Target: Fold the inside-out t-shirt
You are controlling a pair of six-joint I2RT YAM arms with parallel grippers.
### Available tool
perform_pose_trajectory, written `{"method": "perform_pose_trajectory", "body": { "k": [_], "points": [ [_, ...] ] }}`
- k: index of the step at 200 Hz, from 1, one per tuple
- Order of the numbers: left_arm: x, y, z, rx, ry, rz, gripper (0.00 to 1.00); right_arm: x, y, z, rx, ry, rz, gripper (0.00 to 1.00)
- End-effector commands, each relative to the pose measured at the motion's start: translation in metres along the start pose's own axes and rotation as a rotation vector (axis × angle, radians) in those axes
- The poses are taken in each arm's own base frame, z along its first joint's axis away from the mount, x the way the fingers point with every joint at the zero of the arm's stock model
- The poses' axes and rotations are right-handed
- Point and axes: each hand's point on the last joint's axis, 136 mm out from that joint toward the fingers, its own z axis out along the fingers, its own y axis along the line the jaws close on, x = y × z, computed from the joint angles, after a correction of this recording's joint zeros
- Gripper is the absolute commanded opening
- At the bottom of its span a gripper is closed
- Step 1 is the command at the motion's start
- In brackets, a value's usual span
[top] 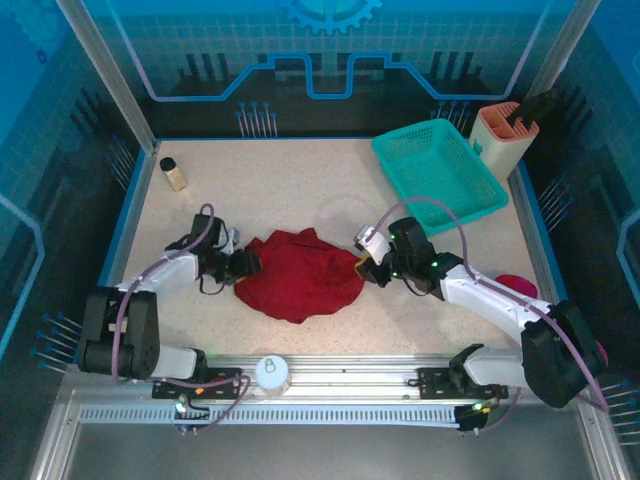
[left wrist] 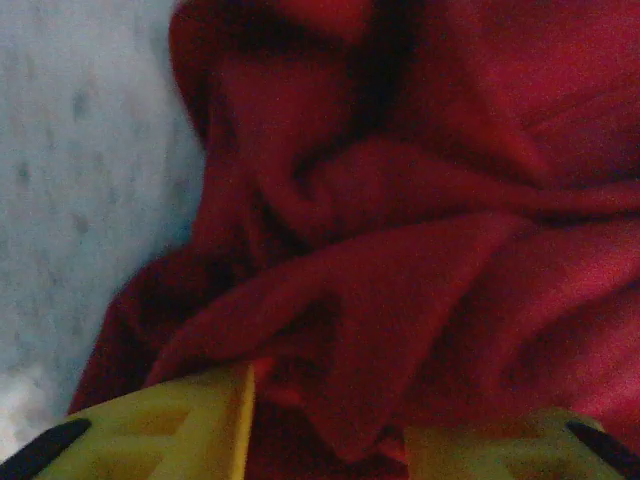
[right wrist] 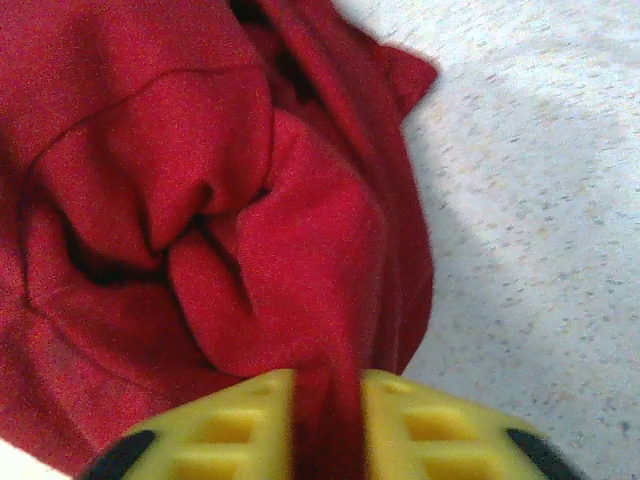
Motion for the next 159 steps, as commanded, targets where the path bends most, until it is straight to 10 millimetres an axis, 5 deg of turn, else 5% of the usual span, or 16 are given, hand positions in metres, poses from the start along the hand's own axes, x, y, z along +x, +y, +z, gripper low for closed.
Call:
{"method": "perform_pose_trajectory", "body": {
  "k": [1, 22, 46, 87, 111, 128, 134, 148, 159],
  "points": [
    [-0.012, -0.048, -0.036, 0.080, -0.086, 0.133, 0.49, -0.011, 0.013, 0.000, -0.033, 0.019, -0.163, 0.33],
    [-0.008, -0.074, -0.072, 0.072, -0.133, 0.217, 0.58, -0.035, 0.025, 0.002, -0.056, 0.025, -0.375, 0.37],
    [-0.001, -0.118, -0.083, 0.187, -0.131, 0.251, 0.66, -0.061, 0.022, 0.018, -0.076, 0.012, -0.507, 0.41],
    [0.015, -0.154, -0.031, 0.173, -0.033, 0.294, 0.68, -0.022, 0.028, 0.041, -0.244, 0.189, -0.639, 0.43],
    [0.018, -0.143, 0.007, 0.048, 0.028, 0.289, 0.67, 0.000, 0.031, 0.043, -0.332, 0.280, -0.592, 0.38],
    [0.016, -0.121, 0.023, -0.070, 0.048, 0.305, 0.58, -0.002, 0.023, 0.049, -0.315, 0.291, -0.541, 0.16],
    [0.013, -0.114, 0.024, -0.106, 0.041, 0.321, 0.44, -0.011, 0.021, 0.047, -0.312, 0.263, -0.511, 0.01],
    [0.003, -0.110, 0.012, -0.133, 0.020, 0.357, 0.01, -0.038, 0.021, 0.031, -0.318, 0.168, -0.462, 0.00],
    [-0.010, -0.126, -0.013, -0.066, -0.016, 0.386, 0.00, -0.069, 0.028, 0.009, -0.320, 0.041, -0.463, 0.00]
  ]
}}
